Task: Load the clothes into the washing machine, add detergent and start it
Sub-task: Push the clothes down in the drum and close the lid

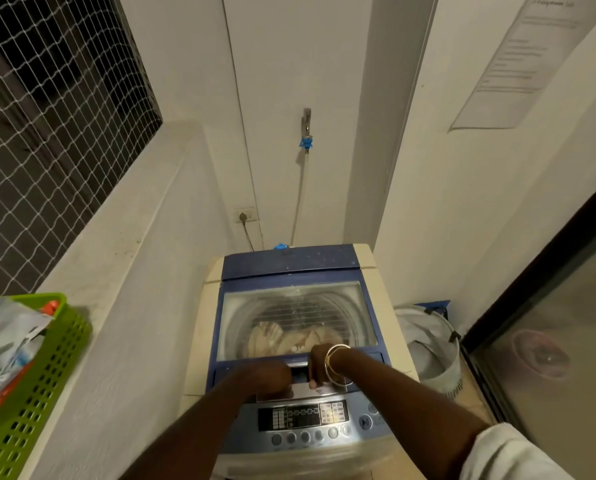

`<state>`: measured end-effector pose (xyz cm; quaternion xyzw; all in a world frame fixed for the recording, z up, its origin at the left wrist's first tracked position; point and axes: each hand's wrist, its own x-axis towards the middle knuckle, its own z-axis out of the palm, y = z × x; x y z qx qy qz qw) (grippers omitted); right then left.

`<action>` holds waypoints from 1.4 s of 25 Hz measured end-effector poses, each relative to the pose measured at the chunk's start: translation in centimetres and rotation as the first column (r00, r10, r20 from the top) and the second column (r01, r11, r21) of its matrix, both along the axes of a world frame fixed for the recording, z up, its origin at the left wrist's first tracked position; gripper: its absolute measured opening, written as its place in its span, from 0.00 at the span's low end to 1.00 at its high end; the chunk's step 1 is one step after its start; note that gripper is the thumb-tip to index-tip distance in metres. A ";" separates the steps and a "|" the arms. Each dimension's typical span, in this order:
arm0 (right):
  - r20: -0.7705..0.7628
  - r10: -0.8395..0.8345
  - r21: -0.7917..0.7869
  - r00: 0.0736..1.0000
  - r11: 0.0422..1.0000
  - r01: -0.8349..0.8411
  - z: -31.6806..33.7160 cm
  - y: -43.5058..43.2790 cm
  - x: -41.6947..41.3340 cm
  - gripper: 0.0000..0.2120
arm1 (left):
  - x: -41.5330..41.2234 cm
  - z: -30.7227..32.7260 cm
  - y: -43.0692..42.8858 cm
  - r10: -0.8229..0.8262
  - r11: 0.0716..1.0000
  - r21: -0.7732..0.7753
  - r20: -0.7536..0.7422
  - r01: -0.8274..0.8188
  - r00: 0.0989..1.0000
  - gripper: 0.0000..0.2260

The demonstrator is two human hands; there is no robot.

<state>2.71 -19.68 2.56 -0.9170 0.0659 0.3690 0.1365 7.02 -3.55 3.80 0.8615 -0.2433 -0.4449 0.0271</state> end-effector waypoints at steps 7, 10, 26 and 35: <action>0.033 -0.025 -0.004 0.999 1.000 0.025 -0.7 0.2 0.2 0.14 | 0.2 -0.8 -0.5 -0.087 0.996 0.005 0.033 0.087 0.996 0.17; 0.048 -0.024 -0.012 0.999 1.000 0.025 -0.9 0.2 0.1 0.15 | 0.2 -1.2 -0.5 -0.097 0.995 -0.015 0.037 0.098 0.995 0.15; 0.591 -0.134 -0.031 0.796 0.982 0.188 -1.1 2.6 -7.8 0.04 | -5.0 -5.4 3.4 0.248 0.829 -0.556 0.269 -0.060 0.931 0.08; 0.733 -0.095 -0.006 0.673 0.989 0.147 -2.0 2.8 -13.8 0.24 | -11.0 -5.3 7.7 0.320 0.759 -0.643 0.501 0.099 0.804 0.22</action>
